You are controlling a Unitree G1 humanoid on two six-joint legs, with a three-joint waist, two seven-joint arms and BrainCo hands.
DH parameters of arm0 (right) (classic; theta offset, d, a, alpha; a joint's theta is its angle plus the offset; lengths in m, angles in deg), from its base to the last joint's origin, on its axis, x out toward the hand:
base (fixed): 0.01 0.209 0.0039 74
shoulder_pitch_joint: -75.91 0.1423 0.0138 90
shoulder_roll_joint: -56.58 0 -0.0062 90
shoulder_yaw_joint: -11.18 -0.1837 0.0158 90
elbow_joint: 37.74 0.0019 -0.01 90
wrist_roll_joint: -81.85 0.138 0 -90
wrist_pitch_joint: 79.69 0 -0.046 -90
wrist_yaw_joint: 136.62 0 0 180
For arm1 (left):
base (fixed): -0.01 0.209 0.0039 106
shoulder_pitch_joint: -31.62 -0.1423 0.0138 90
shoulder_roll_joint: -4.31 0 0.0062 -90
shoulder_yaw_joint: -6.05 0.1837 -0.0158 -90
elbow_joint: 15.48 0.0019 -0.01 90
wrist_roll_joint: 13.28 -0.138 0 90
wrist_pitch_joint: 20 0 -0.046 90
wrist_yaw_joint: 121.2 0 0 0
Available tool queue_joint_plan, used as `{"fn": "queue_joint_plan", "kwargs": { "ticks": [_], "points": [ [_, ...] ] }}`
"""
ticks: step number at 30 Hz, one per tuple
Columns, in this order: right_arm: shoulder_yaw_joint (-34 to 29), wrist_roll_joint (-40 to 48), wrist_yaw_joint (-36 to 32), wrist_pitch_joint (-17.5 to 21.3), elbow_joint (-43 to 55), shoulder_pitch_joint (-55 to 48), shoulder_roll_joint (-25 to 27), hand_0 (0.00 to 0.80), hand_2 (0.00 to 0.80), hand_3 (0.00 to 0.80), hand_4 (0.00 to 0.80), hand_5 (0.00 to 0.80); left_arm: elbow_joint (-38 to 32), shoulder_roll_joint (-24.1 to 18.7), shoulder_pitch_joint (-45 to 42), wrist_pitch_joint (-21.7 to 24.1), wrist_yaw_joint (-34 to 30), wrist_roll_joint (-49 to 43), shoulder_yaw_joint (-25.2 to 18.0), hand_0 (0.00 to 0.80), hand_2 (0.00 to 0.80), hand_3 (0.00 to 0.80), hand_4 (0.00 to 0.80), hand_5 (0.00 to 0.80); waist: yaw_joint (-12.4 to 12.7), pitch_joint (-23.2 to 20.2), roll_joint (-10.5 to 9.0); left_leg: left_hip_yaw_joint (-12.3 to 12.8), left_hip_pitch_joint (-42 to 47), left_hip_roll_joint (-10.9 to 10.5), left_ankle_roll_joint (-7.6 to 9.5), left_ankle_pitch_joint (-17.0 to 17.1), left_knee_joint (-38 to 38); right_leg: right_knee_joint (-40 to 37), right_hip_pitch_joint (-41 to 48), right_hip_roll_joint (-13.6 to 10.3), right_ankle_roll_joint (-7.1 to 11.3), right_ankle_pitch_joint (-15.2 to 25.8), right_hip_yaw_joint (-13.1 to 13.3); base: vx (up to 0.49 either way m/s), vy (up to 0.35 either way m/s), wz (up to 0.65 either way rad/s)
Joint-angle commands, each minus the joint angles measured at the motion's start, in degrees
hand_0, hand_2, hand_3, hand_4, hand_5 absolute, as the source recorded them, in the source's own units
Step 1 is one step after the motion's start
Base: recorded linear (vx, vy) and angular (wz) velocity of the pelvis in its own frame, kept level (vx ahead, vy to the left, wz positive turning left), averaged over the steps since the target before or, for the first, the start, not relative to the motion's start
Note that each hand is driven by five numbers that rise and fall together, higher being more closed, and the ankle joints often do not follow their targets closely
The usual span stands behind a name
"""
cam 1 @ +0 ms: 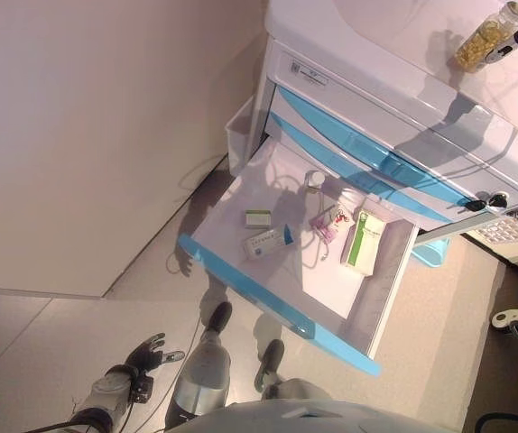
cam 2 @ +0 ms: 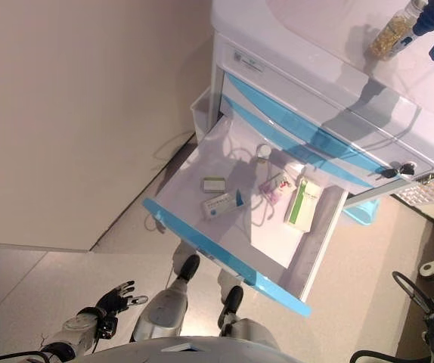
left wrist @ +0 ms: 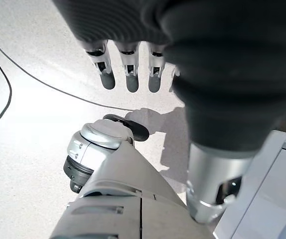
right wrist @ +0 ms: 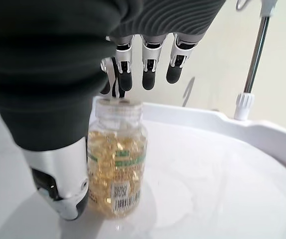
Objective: Open the drawer and pick up the medicine
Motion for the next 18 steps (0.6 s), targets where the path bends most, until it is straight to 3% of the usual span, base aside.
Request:
{"fn": "queue_joint_plan", "kwargs": {
  "ticks": [1,10,18],
  "points": [
    [3.1,0.4,4.8,0.9,-1.1,6.7,1.8,0.000,0.000,0.000,0.000,0.000,-0.5,-1.6,-2.5,1.2,-0.1,0.5,1.2,0.000,0.000,0.000,0.000,0.000,-0.1,-2.1,-0.65,2.2,2.2,-1.0,1.45,-7.2,1.2,4.2,-2.4,-1.6,2.07,1.5,0.6,0.000,0.000,0.00],
    [-2.2,11.1,12.5,4.0,0.2,4.8,3.0,0.000,0.000,0.000,0.000,0.000,1.2,-1.4,-2.6,1.0,-0.8,-1.1,1.6,0.000,0.000,0.000,0.000,0.000,-1.4,-4.3,-0.35,3.1,3.8,-0.9,1.44,-7.8,0.7,3.5,-1.3,-1.5,2.54,1.6,1.3,-0.016,-0.017,-0.05],
    [-9.6,16.1,14.8,6.6,1.2,-0.1,6.8,0.000,0.000,0.000,0.000,0.000,2.6,-0.7,-2.8,0.3,-1.9,-3.7,2.1,0.000,0.000,0.000,0.000,0.000,-3.9,-7.3,1.05,5.4,5.6,-0.8,1.55,-8.5,0.6,3.8,-0.5,-2.1,3.02,1.4,2.7,-0.024,0.000,-0.10]
  ]
}}
